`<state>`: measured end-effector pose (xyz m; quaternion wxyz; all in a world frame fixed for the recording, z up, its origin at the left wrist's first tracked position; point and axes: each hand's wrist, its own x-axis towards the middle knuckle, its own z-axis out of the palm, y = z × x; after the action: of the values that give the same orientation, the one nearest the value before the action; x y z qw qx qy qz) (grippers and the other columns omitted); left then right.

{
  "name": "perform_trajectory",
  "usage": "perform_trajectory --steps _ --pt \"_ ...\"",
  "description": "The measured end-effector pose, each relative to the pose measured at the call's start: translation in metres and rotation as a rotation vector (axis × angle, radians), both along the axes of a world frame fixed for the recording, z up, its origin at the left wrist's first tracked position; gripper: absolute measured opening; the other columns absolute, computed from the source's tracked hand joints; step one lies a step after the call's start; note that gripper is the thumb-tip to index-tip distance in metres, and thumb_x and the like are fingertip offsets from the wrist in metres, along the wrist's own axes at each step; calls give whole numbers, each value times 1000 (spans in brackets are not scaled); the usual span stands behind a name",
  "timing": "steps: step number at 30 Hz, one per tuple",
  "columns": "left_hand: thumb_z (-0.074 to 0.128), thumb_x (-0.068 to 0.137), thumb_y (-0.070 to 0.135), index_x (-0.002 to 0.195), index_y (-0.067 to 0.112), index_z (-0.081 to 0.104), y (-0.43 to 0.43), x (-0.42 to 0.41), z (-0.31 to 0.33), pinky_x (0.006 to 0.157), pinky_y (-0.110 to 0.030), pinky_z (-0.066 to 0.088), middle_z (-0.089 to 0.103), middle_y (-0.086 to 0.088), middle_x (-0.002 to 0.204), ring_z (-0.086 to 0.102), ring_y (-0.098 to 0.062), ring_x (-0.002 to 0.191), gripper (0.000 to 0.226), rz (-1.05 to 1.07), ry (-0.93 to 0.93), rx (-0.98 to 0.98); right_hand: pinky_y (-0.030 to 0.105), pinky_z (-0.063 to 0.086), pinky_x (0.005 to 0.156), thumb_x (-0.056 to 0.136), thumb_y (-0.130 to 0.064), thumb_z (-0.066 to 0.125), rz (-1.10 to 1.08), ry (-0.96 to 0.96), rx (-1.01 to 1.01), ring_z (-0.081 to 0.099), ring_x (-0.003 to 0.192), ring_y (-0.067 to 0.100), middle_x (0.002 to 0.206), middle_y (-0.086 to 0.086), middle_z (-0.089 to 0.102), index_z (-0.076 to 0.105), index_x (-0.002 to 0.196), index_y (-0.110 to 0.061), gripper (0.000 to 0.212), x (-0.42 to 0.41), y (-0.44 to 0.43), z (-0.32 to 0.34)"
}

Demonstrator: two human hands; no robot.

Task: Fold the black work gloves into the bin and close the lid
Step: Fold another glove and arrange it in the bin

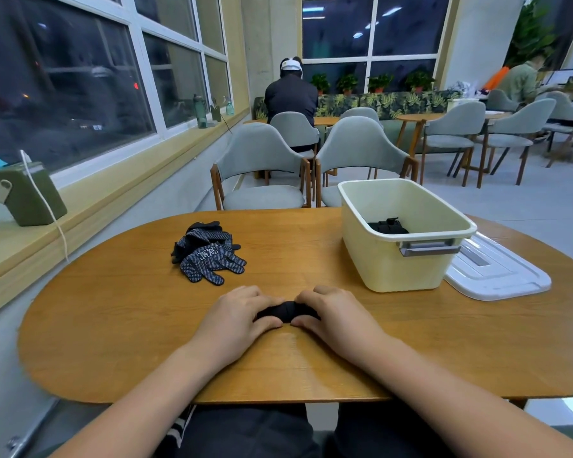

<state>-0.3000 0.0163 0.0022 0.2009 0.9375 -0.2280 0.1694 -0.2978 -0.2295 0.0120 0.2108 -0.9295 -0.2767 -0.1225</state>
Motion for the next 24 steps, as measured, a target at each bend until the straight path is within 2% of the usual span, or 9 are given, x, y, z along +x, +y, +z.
perform_trajectory --steps 7,15,20,24 --pt "68 95 60 137 36 72 -2 4 10 92 -33 54 69 13 106 62 -9 104 49 -40 -43 75 40 56 78 100 -45 70 6 2 16 61 87 17 97 -8 63 70 116 -30 22 1 0 6" --pt "76 93 54 129 36 76 -11 16 56 84 -41 58 70 10 97 66 -12 94 40 -85 -107 13 45 54 76 98 -42 74 -38 -78 -54 62 86 23 93 -2 65 72 110 -25 21 10 -7 58" --pt "73 91 53 130 39 75 -31 21 108 82 -39 59 72 14 98 66 -6 92 41 -126 -170 -31 42 54 76 97 -43 76 -83 -157 -99 63 86 20 94 -4 70 74 111 -25 22 8 -27 117" --pt "76 92 48 130 38 76 -53 32 137 83 -39 61 74 13 102 68 -7 95 39 -191 -176 -70 30 45 69 98 -42 76 -101 -175 -132 60 86 15 95 -7 69 74 117 -30 23 9 -51 155"
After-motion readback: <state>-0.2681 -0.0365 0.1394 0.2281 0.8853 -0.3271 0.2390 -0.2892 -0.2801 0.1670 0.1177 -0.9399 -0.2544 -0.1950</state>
